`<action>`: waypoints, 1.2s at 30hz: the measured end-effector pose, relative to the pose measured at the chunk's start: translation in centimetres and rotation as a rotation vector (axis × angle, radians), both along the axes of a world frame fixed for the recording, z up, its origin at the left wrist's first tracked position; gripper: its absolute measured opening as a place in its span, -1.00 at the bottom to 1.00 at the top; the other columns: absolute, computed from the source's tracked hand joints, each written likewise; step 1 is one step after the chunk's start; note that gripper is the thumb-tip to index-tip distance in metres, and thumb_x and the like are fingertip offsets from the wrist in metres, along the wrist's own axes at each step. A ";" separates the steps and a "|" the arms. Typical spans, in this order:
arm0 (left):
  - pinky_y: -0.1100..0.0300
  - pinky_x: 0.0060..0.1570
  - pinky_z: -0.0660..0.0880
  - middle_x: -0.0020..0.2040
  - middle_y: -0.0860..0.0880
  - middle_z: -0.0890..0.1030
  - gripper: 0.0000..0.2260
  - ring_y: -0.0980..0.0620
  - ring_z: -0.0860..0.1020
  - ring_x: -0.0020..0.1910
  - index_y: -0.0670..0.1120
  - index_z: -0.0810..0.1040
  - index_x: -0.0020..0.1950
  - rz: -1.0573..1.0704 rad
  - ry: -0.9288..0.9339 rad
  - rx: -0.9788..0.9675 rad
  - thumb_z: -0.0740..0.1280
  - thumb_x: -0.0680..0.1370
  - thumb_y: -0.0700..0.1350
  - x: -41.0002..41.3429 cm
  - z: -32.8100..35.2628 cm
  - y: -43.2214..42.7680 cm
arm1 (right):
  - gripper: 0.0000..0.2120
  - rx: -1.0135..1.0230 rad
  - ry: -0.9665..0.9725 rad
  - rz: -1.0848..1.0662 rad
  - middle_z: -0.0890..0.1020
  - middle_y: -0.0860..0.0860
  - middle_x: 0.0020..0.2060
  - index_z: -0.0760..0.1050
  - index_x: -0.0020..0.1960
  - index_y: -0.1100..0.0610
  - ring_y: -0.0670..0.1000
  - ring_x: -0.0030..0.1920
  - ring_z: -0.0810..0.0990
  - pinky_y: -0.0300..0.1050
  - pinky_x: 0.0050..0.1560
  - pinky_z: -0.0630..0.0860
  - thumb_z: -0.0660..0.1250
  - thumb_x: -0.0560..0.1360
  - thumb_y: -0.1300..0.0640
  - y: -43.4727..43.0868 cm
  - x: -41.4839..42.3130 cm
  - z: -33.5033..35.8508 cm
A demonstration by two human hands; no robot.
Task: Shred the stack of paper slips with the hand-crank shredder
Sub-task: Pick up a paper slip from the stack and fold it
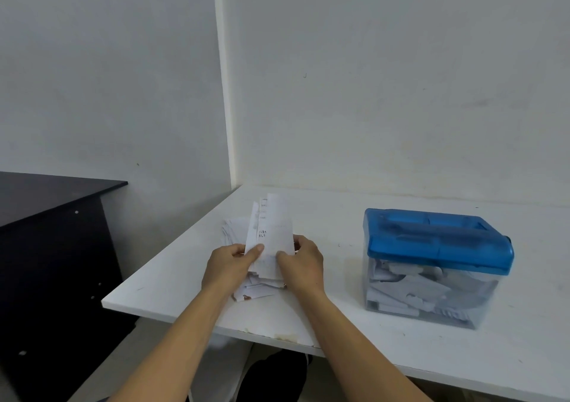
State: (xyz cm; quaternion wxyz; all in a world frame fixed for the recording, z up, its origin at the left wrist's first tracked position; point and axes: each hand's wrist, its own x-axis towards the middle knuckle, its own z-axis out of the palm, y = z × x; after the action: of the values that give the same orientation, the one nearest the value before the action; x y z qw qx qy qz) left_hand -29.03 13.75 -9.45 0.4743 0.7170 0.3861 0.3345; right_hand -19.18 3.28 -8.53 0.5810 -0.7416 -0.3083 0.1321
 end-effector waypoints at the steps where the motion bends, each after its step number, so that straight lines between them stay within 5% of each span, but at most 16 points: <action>1: 0.23 -0.29 0.51 -0.27 0.04 0.70 -0.78 -0.01 0.67 -0.22 -0.02 0.67 -0.17 0.006 0.030 0.025 0.40 0.58 0.07 0.0 -0.1 0.1 | -0.61 -0.001 -0.003 -0.002 0.59 0.06 0.24 0.46 0.37 0.10 0.11 0.15 0.64 0.05 0.05 0.67 0.34 0.55 0.17 0.0 0.0 0.0; 4: 0.02 -0.14 0.57 -0.25 -0.02 0.70 -0.67 -0.04 0.66 -0.21 -0.10 0.68 -0.14 0.022 0.066 0.046 0.31 0.63 0.10 0.0 -0.3 0.3 | -0.65 0.006 -0.001 -0.004 0.59 0.06 0.23 0.46 0.34 0.11 0.10 0.13 0.65 -0.01 0.01 0.68 0.34 0.56 0.16 -0.1 0.0 0.1; 10: 0.13 -0.28 0.46 -0.17 -0.02 0.68 -0.67 0.00 0.58 -0.25 -0.02 0.66 -0.07 0.064 0.080 0.062 0.18 0.69 0.07 -0.1 -0.2 -0.1 | -0.65 0.011 0.008 -0.005 0.60 0.05 0.24 0.46 0.37 0.13 0.09 0.16 0.63 -0.51 -0.37 0.43 0.28 0.58 0.23 -0.5 0.1 0.2; 14: -0.11 -0.03 0.63 -0.20 0.03 0.71 -0.68 -0.05 0.67 -0.17 0.06 0.66 -0.20 0.064 0.108 0.086 0.24 0.65 0.10 -0.2 -0.5 0.1 | -0.63 0.014 0.020 0.013 0.60 0.02 0.23 0.46 0.36 0.09 0.00 0.00 0.59 -0.42 -0.34 0.47 0.28 0.56 0.22 -0.4 0.1 0.3; 17: -0.15 -0.05 0.64 -0.22 0.06 0.71 -0.74 -0.05 0.69 -0.19 0.05 0.68 -0.15 0.049 0.079 0.084 0.30 0.54 0.17 -0.2 -0.7 0.1 | -0.64 -0.006 0.015 0.042 0.60 -0.02 0.23 0.46 0.35 0.09 -0.05 -0.01 0.56 -0.50 -0.35 0.40 0.28 0.57 0.17 -0.3 0.1 0.3; 23: -0.04 -0.02 0.63 -0.02 0.08 0.70 -0.84 0.04 0.65 -0.08 0.07 0.64 0.07 0.096 0.042 0.094 0.34 0.58 0.07 0.0 -0.6 -0.2 | -0.63 -0.059 0.005 0.079 0.61 -0.07 0.17 0.47 0.30 0.03 -0.02 0.08 0.59 -0.08 0.07 0.61 0.30 0.50 0.10 0.0 -0.2 0.2; 28: 0.15 -0.24 0.48 -0.01 0.11 0.63 -0.85 0.11 0.57 -0.13 0.02 0.58 0.12 0.192 0.076 0.152 0.32 0.59 0.00 0.3 -1.1 -0.3 | -0.59 -0.055 -0.014 0.111 0.59 -0.07 0.15 0.44 0.32 0.02 0.02 0.07 0.61 0.08 0.00 0.67 0.31 0.47 0.16 -0.1 -0.3 0.2; 31: 0.15 -0.27 0.42 -0.12 0.08 0.60 -0.90 0.09 0.53 -0.20 -0.03 0.54 -0.02 0.260 0.115 0.155 0.33 0.57 -0.02 0.2 -0.9 -0.7 | -0.59 -0.030 0.000 0.090 0.59 -0.02 0.19 0.45 0.32 0.07 0.04 0.10 0.62 -0.11 -0.07 0.67 0.29 0.48 0.25 -0.4 -0.1 0.0; 36: 0.00 0.10 0.44 -0.08 0.02 0.57 -0.80 -0.06 0.49 -0.06 -0.05 0.51 -0.01 0.292 0.332 0.256 0.26 0.58 0.07 0.3 -1.2 -0.7 | -0.59 0.048 0.057 0.046 0.59 0.01 0.18 0.44 0.35 0.08 0.03 0.09 0.61 -0.47 -0.28 0.50 0.27 0.53 0.30 -0.7 0.1 0.1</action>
State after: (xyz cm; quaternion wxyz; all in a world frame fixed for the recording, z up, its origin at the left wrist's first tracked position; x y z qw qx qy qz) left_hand -28.74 13.06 -10.70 0.2566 0.7530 0.5126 0.3230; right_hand -19.05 2.59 -8.47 0.6041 -0.7161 -0.3116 0.1588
